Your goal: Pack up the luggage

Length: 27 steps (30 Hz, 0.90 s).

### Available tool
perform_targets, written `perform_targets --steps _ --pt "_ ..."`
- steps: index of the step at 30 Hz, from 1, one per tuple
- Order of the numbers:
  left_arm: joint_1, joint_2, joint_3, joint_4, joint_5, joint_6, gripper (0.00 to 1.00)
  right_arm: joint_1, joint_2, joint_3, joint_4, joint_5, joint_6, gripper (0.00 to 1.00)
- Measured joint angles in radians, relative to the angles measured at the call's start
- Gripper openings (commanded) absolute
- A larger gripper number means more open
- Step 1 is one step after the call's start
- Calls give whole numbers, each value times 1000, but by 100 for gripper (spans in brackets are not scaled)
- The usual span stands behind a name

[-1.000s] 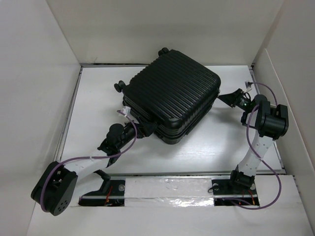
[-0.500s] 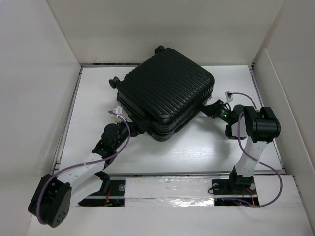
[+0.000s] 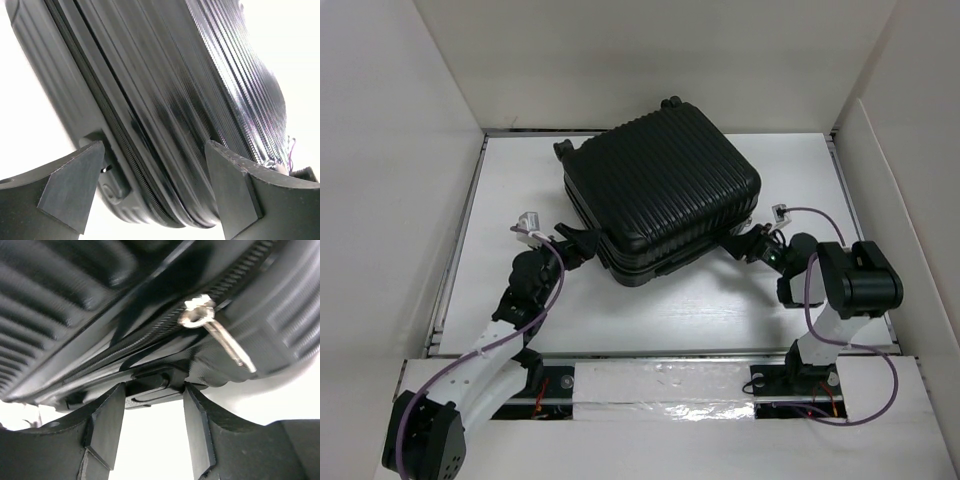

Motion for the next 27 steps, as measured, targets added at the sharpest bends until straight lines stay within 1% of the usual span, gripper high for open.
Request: perform_targets --steps 3,4,7,12,13,14,15,16,18,19,21,24,25,27 --pt "8 -1 10 0 -2 -13 81 9 -92 -39 -69 26 -93 57" --pt "9 0 11 5 -1 -18 81 10 -127 -45 -113 35 -121 60" --pt "8 13 23 18 8 -37 81 22 -264 -64 -251 69 -203 66" --pt "12 35 30 50 33 -57 81 78 -513 -60 -534 177 -320 67" --pt "16 35 30 53 40 -59 80 83 -559 -58 -599 204 -338 65" --pt "21 33 30 53 47 -60 80 85 -615 -57 -671 238 -355 60" --pt "28 32 30 53 52 -62 80 85 -663 -57 -721 267 -367 50" --pt "35 29 30 52 55 -62 81 84 -716 -57 -774 299 -379 29" --pt "47 18 28 52 61 -61 81 74 -814 -54 -856 374 -402 15" --pt "48 11 25 51 63 -60 80 62 -853 -48 -892 402 -418 0" --pt "53 -1 15 51 66 -55 80 14 -897 -14 -961 421 -449 0" --pt "52 -7 0 44 69 -41 80 -71 -888 55 -992 398 -493 0" --pt "51 -7 -2 40 69 -34 80 -101 -874 80 -997 374 -507 5" --pt "40 -7 -3 36 65 -19 80 -141 -835 124 -1001 315 -529 20"
